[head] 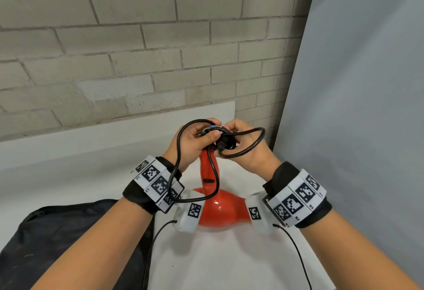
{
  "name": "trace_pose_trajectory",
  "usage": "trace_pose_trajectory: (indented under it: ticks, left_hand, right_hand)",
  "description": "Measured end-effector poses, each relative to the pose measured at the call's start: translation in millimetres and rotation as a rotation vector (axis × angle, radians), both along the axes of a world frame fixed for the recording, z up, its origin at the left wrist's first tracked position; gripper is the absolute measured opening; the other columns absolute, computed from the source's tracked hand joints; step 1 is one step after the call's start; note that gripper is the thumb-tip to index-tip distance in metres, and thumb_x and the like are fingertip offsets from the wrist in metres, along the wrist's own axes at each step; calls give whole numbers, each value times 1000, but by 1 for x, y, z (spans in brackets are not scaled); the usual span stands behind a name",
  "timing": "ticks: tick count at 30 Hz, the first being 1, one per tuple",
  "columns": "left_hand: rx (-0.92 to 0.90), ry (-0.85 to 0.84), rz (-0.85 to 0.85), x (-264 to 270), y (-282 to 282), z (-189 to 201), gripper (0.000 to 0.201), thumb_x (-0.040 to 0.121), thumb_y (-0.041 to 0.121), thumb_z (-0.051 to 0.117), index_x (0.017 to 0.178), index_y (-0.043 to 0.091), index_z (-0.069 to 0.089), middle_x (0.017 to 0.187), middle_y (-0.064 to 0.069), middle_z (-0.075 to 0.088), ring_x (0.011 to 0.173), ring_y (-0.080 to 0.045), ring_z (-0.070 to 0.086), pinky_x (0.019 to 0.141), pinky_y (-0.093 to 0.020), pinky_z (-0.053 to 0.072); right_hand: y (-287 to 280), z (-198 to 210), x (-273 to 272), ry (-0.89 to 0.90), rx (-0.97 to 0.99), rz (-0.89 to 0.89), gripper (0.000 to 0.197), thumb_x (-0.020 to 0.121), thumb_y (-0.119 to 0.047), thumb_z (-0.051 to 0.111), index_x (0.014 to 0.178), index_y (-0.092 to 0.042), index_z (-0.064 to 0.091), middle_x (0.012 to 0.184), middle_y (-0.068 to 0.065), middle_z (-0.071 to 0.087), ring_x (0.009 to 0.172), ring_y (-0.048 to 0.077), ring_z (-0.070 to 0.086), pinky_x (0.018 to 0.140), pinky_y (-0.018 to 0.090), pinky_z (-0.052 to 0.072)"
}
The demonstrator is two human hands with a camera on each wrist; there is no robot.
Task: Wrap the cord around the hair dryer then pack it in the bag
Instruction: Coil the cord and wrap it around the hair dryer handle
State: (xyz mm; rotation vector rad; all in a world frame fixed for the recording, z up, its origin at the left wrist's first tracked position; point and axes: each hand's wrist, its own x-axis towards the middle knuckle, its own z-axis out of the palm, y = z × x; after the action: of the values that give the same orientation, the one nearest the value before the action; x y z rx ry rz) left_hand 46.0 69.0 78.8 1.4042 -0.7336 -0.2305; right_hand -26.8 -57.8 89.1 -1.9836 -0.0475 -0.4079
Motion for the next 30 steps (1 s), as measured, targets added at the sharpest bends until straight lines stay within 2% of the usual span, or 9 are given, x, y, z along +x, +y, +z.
trace_pose_trajectory:
  ticks: [3, 6, 11, 13, 15, 17, 23, 27, 30]
  left_hand:
    - [19, -12, 1, 0, 0, 0, 17, 70, 20, 60, 87, 18, 63, 92, 3, 61, 85, -16, 60, 77, -23, 53]
    - [36, -10, 14, -2, 0, 1, 17, 71, 20, 60, 87, 18, 63, 93, 1, 62, 85, -17, 61, 76, -24, 53]
    - [45, 2, 30, -5, 1, 1, 14, 82, 6, 59, 85, 18, 65, 94, 6, 62, 80, 0, 63, 72, -14, 51]
    - [42, 9, 34, -7, 1, 2, 15, 83, 3, 56, 86, 16, 64, 94, 4, 61, 77, 2, 63, 67, -12, 50]
    - [42, 25, 11, -11, 2, 4, 15, 82, 2, 57, 88, 14, 64, 91, 1, 63, 71, -2, 64, 62, -15, 51]
    - [37, 33, -10, -14, 2, 5, 17, 80, 1, 59, 91, 13, 63, 86, -5, 64, 68, -8, 65, 60, -18, 51]
    - [62, -29, 39, -15, -2, 6, 17, 79, 0, 61, 89, 14, 62, 86, -3, 63, 66, -7, 64, 62, -18, 53]
    - [18, -40, 121, -10, -1, 2, 17, 81, -2, 57, 92, 11, 60, 87, 1, 60, 68, 1, 62, 65, -14, 53]
    - [30, -27, 107, -8, 1, 1, 19, 82, -3, 57, 99, 3, 59, 88, 0, 59, 67, 1, 62, 61, -14, 51]
  right_hand:
    - [-2, -3, -3, -33, 67, 28, 36, 63, 6, 77, 84, -7, 51, 74, 7, 57, 71, 24, 58, 66, 35, 54]
    - [-2, -5, -2, -47, 92, -16, 38, 63, 0, 80, 86, 3, 50, 80, 27, 61, 67, 39, 61, 61, 48, 53]
    - [-3, -5, 0, -65, 16, -60, 40, 63, 2, 78, 69, -16, 43, 63, 1, 53, 48, -2, 51, 45, 11, 42]
    - [-4, -7, 1, -58, -8, -81, 35, 66, 0, 76, 72, -19, 47, 59, 0, 49, 48, 0, 52, 45, 18, 48]
    - [-4, -9, 0, -58, -12, -65, 27, 72, -5, 73, 92, -19, 60, 63, 5, 53, 57, 18, 62, 52, 29, 55]
    - [-4, -11, 0, -32, 45, -8, 35, 79, -2, 65, 112, -13, 62, 78, 10, 62, 64, 24, 65, 53, 25, 56]
    - [-5, -12, 3, 17, 144, 24, 24, 81, 5, 57, 101, -8, 63, 75, 11, 62, 59, 20, 59, 52, 23, 52]
    - [-10, -11, 3, 48, 256, 124, 36, 83, 4, 54, 117, -9, 52, 99, 13, 59, 70, 19, 63, 66, 25, 52]
    - [-11, -16, 4, -1, 261, 77, 30, 84, 3, 58, 112, -2, 51, 98, 8, 56, 68, 17, 62, 65, 21, 52]
